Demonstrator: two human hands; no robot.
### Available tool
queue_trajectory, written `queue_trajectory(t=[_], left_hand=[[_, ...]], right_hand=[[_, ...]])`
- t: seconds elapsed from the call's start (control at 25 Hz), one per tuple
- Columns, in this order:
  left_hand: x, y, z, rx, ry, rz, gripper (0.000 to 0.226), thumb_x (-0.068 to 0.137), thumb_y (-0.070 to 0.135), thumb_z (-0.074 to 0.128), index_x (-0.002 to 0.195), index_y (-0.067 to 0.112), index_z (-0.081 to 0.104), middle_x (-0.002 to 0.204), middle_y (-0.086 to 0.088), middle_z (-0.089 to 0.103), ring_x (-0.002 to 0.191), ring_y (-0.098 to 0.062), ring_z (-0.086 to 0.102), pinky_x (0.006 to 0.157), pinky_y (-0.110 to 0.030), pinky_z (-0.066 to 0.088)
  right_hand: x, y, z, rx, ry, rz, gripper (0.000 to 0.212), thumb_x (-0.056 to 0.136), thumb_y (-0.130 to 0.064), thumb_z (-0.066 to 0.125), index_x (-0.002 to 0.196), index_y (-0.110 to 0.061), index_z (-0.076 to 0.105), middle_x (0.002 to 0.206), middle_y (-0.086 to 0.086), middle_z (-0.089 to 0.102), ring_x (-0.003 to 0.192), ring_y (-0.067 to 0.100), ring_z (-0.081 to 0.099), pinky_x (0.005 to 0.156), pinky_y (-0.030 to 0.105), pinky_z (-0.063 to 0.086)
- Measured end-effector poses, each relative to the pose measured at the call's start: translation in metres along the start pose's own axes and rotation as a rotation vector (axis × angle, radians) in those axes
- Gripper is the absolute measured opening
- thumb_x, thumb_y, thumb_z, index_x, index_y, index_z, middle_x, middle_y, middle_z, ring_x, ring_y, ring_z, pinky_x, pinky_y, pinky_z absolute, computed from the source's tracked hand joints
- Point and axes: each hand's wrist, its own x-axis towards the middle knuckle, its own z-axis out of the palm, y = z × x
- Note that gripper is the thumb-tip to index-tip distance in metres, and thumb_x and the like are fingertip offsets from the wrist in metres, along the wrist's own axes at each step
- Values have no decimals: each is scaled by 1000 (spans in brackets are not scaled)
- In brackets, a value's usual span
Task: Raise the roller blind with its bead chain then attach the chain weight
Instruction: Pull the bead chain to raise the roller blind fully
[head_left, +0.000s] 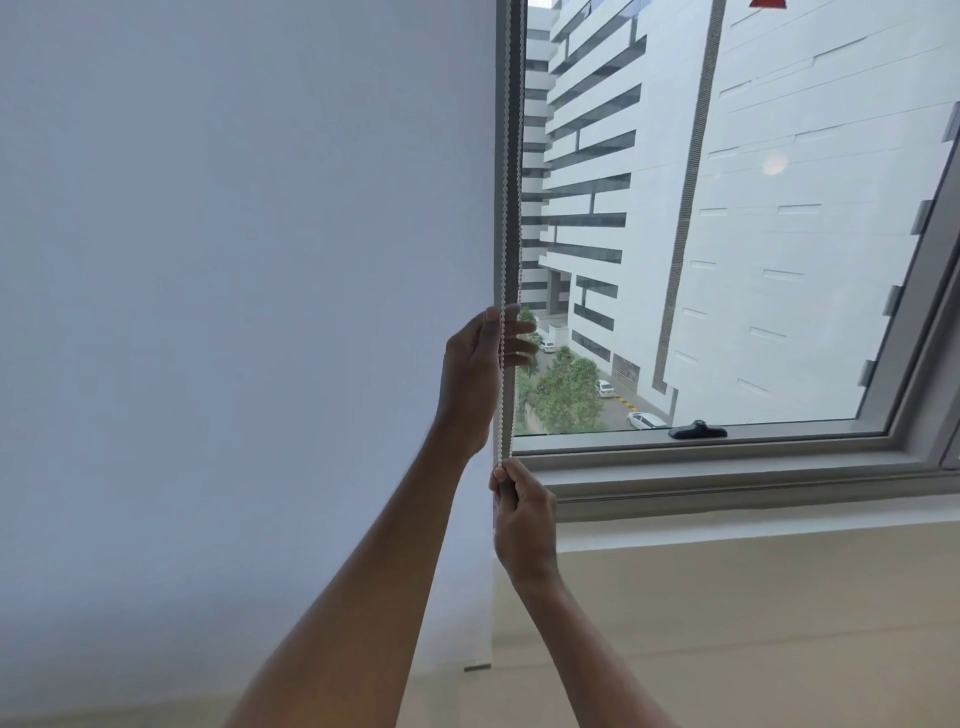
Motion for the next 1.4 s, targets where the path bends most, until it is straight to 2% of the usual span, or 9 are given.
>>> queue_trajectory(t=[0.24,0.44,0.64,0.72,0.76,0.84,0.96,1.16,1.4], left_hand=[[51,42,13,-102,-18,64,31,117,19,43,117,7,71,83,-5,66,63,-13,51,58,-25,43],[45,23,17,-59,-15,78,38,116,17,45,86,19,68,69,4,46,58,-7,34,56,-19,30],[23,-3,8,-45,25,48,39,114,15,46,79,22,63,68,7,47,61,-6,35,59,-21,30],[20,-6,4,-30,42,59,38,114,12,46,81,19,64,68,6,46,61,-6,35,57,-18,31],[21,-6,3,-11,47,69,37,113,10,47,82,16,64,69,5,46,61,-7,35,57,-18,31],[23,-6,0,28,56,89,34,113,8,47,83,11,63,71,-2,43,62,-9,33,58,-22,30],[22,-7,-4,48,63,104,32,113,8,47,85,5,62,73,-8,43,64,-10,33,60,-25,31],[20,-6,-8,65,51,98,30,108,1,46,80,5,56,67,3,47,63,-11,36,59,-22,35],[-17,-37,-15,131,74,-6,30,108,1,47,81,7,60,73,-6,48,66,-11,37,60,-21,35]], right_hand=[[4,0,-4,-11,-15,17,43,99,9,52,70,-21,43,60,-10,38,58,10,30,54,21,25],[-3,9,-2,-18,-51,56,52,99,9,50,67,-29,37,59,-11,39,58,8,29,55,24,25],[-16,30,-1,-30,-182,140,43,100,10,47,76,-25,54,65,-7,51,60,7,38,61,32,34],[-8,25,-9,-94,-291,154,57,100,12,42,105,-35,73,93,-1,75,78,8,60,78,28,47],[-1,19,-13,-148,-308,147,59,100,14,40,132,-26,69,118,2,76,99,11,67,93,25,48],[21,0,-22,-194,-212,107,60,98,17,38,150,-9,54,143,7,65,131,21,61,112,21,39],[68,-47,-31,-77,-4,15,40,106,5,42,138,-2,64,129,16,74,122,24,69,101,18,46],[140,-134,-36,107,-4,-145,31,110,-15,42,120,-9,70,98,-6,74,88,-10,68,80,11,51],[190,-206,-33,359,-95,-193,28,111,-16,45,125,-3,66,103,9,77,93,25,76,87,38,61]])
